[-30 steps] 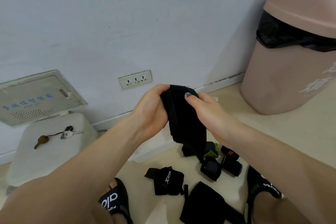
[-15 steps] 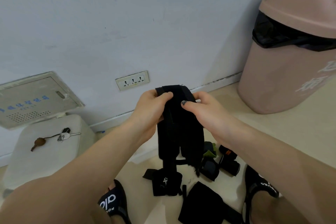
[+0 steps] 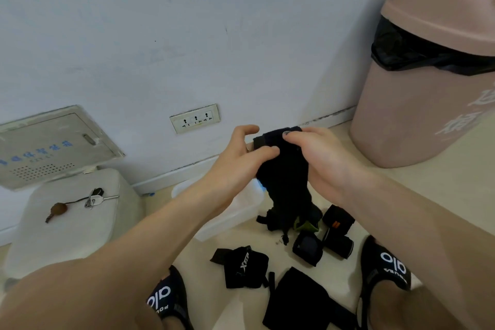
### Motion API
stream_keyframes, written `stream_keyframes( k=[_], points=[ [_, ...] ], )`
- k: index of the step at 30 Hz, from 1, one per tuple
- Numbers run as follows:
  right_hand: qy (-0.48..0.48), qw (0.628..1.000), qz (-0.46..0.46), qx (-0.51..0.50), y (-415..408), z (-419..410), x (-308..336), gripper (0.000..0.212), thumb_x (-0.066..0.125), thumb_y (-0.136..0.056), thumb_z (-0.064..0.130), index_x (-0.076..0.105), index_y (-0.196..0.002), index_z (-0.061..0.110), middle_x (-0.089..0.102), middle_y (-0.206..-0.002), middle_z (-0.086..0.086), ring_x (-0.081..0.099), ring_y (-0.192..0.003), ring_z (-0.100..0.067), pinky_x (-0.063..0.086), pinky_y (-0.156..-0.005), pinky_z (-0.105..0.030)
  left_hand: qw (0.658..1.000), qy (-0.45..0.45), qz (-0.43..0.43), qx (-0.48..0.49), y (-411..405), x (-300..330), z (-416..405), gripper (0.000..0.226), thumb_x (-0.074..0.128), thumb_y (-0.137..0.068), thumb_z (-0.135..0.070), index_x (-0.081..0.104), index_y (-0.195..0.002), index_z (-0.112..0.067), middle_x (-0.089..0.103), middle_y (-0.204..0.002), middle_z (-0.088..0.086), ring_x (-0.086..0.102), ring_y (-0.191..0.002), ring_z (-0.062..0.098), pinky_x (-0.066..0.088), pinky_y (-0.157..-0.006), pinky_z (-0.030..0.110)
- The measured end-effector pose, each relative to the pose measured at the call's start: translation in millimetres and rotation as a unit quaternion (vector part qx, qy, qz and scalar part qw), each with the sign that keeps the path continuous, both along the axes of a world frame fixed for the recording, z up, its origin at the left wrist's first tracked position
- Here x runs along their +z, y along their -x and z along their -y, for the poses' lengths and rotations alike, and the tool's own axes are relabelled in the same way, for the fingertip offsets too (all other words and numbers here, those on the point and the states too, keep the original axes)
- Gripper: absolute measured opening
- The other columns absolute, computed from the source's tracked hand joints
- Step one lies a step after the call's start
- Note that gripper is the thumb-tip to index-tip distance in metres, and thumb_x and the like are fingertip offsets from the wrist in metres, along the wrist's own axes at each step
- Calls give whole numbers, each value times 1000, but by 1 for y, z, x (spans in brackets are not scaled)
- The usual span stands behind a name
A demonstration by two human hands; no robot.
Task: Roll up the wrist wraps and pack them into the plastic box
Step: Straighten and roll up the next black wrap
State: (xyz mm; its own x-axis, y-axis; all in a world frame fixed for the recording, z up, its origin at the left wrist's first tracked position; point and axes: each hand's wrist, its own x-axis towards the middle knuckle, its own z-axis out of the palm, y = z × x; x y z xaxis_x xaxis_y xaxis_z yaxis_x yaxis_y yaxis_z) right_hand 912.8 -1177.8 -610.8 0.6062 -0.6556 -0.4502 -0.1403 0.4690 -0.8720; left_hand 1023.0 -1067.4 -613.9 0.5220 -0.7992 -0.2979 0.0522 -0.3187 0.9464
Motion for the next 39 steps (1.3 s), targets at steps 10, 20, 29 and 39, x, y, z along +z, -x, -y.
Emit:
stream_keyframes(
  k=[10,20,29,39],
  points=[
    [19,999,2,30,6,10,3,31,62,-98,12,64,-127,0,74,-113,-18,75,-98,-27,64,-73,-35,998,60,-7,5,-1,6,-1,29,63,-100,-14,62,-125,-29,73,-102,9,70,-85,20,55,-73,32],
    [36,998,23,35,5,3,5,37,65,-94,-1,60,-127,17,70,-114,-19,71,-89,-24,61,-83,-36,984,44,-162,51,-15,16,-6,31,65,-98,-9,60,-128,-12,74,-77,3,69,-64,12,55,-57,23],
    [48,997,51,23,5,2,6,34,64,-94,-3,62,-123,14,74,-100,-13,74,-84,-21,57,-76,-30,994,28,-52,89,-18,13,-13,59,87,-78,-11,57,-122,-37,73,-113,18,73,-100,26,54,-103,39],
    [59,997,56,17,8,2,8,39,65,-89,-8,66,-122,13,75,-110,-16,75,-94,-22,57,-81,-30,996,55,54,36,-12,14,-11,33,79,-79,7,72,-103,-14,73,-98,0,71,-79,12,53,-71,15]
  ],
)
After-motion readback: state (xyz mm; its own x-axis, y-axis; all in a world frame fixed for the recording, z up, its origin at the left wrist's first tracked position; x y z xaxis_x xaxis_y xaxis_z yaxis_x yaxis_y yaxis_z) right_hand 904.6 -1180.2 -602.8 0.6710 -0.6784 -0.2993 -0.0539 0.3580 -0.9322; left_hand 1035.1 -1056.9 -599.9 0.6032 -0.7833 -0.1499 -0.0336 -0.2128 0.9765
